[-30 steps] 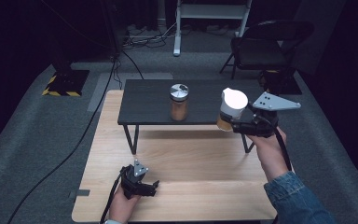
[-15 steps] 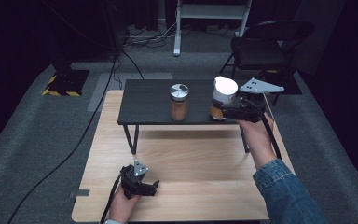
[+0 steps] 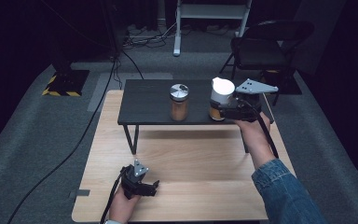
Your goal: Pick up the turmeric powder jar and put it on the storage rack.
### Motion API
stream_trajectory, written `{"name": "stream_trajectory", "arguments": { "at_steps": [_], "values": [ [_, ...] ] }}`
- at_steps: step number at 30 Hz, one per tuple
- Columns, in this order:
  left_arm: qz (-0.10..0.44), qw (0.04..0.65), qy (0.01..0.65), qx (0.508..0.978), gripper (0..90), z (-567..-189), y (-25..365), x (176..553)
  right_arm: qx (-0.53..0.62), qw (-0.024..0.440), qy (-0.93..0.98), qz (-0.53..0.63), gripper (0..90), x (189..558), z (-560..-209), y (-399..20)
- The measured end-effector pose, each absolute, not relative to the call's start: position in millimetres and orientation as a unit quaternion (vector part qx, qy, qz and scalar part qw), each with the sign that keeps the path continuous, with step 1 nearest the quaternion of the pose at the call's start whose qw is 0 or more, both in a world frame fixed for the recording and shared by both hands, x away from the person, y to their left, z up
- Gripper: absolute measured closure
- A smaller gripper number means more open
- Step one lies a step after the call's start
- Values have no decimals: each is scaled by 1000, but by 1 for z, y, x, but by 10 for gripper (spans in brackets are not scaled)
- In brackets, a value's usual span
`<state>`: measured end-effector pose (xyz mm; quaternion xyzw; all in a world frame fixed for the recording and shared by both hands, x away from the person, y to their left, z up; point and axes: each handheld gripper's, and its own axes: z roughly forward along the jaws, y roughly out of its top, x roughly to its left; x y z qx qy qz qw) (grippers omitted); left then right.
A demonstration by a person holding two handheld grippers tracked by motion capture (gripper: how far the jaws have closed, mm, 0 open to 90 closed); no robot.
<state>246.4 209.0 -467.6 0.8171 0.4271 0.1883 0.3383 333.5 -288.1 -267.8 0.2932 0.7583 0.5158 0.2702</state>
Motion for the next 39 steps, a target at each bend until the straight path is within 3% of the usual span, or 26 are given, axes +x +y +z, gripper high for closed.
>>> {"name": "stream_trajectory", "arguments": {
  "at_steps": [4,9,27,39],
  "values": [
    [188,338,427,817,3,-468,209,246,293,272,758,515,113,332,-268,-287],
    [189,338,427,817,3,-468,209,246,291,273,752,525,80,323,-267,-294],
    [188,338,426,818,2,-467,209,247,289,283,739,539,77,271,-285,-334],
    [188,338,426,818,2,-467,209,247,281,275,758,521,77,249,-324,-344]
  ]
}}
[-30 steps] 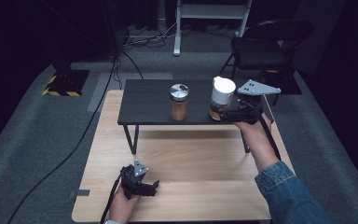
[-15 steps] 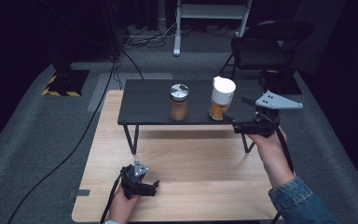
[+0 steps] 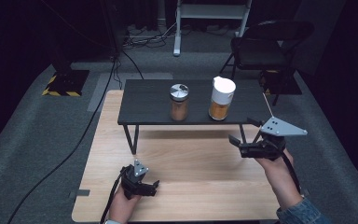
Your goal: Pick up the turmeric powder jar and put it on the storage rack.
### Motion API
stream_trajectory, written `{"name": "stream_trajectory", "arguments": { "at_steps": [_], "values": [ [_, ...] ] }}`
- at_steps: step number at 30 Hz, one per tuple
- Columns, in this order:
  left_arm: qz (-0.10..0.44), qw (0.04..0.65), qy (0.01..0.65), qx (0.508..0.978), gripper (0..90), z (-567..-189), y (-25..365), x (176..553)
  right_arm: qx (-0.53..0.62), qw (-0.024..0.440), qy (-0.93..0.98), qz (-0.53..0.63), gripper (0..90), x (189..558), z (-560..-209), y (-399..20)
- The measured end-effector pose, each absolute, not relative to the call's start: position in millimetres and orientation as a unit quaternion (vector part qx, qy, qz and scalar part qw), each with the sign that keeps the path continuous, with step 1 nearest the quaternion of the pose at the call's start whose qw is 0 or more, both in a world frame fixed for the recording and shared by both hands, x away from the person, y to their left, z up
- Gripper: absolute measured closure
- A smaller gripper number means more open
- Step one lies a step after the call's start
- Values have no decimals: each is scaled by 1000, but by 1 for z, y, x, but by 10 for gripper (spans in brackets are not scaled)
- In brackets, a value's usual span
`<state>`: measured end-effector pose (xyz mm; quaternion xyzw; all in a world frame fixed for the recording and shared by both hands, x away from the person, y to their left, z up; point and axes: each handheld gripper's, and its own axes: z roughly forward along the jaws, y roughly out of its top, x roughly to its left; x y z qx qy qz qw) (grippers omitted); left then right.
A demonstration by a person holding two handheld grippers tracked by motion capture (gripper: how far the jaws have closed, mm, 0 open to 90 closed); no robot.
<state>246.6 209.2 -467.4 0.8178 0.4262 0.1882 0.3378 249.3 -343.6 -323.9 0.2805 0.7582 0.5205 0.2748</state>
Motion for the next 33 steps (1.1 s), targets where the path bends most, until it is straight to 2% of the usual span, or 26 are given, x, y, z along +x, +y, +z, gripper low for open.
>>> {"name": "stream_trajectory", "arguments": {
  "at_steps": [11,25,33],
  "values": [
    [188,338,426,818,2,-467,209,247,303,234,779,497,67,250,-381,-344],
    [189,338,427,817,2,-468,209,246,334,215,799,451,55,248,-442,-337],
    [189,338,428,817,2,-468,209,246,336,212,813,426,53,251,-457,-336]
  ]
}}
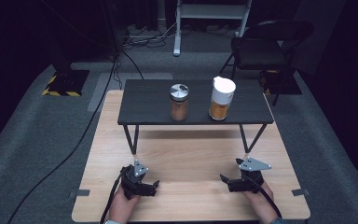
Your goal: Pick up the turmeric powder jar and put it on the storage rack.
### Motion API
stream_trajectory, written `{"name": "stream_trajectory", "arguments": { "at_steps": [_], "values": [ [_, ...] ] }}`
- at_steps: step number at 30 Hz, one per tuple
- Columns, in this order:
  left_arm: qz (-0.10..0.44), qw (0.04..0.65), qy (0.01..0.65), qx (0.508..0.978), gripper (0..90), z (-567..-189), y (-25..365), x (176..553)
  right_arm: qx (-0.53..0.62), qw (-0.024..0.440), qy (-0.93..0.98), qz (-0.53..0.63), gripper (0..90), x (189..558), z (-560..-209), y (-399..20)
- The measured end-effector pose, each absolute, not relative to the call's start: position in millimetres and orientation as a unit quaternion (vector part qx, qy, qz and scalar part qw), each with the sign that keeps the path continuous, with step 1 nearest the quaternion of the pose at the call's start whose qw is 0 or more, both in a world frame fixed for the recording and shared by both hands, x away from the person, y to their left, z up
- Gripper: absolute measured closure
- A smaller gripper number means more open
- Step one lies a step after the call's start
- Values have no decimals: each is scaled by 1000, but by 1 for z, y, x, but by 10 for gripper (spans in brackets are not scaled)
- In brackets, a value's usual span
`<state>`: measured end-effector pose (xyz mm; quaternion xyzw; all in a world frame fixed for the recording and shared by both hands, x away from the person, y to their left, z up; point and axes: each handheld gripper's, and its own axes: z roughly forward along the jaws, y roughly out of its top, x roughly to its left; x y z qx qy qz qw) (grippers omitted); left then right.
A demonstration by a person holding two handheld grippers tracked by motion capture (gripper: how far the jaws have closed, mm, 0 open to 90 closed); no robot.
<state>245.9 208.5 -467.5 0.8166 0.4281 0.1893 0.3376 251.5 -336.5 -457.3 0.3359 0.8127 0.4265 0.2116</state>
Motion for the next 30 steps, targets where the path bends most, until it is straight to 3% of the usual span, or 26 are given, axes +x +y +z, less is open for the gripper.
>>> {"name": "stream_trajectory", "arguments": {
  "at_steps": [21,30],
  "values": [
    [189,338,429,816,3,-468,208,246,329,199,817,429,53,252,-460,-335],
    [189,337,428,816,3,-468,208,246,342,169,830,407,53,263,-461,-332]
  ]
}}
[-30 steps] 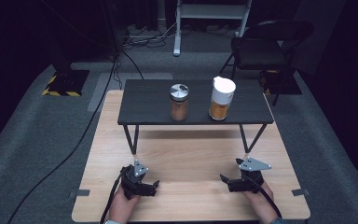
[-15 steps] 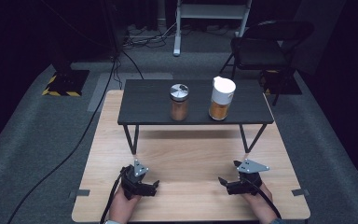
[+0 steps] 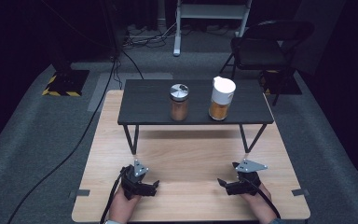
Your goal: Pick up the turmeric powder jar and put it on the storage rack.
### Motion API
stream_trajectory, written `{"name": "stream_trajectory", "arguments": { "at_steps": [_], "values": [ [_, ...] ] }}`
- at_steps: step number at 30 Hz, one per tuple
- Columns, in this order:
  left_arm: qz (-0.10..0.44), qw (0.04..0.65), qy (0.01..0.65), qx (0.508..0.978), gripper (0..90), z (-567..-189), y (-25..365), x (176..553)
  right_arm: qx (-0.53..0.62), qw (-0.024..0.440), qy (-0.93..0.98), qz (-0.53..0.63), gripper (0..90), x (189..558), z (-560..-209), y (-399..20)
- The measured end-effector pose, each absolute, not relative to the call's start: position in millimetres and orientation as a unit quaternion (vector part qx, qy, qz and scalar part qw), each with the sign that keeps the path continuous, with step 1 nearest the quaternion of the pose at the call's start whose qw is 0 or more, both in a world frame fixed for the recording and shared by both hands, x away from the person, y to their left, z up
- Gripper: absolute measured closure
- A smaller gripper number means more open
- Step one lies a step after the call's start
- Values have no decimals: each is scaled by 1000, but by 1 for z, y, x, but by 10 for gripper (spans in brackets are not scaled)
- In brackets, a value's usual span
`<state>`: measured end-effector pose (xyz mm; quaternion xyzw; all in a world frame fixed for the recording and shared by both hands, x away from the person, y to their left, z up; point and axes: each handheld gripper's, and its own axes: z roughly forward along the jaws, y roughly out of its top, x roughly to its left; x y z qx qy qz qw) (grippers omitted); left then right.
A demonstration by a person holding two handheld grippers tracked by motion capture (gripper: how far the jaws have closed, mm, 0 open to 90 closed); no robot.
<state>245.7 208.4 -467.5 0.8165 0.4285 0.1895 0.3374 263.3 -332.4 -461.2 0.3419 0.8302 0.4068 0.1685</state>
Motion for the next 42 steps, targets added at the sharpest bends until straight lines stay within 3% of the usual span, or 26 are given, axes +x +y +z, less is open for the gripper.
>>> {"name": "stream_trajectory", "arguments": {
  "at_steps": [4,6,42],
  "values": [
    [189,338,428,816,3,-468,208,246,354,151,844,375,32,273,-464,-327],
    [189,337,429,816,2,-468,208,246,341,169,850,365,21,270,-466,-323],
    [189,338,431,815,1,-468,205,246,336,166,853,364,5,272,-466,-323]
  ]
}}
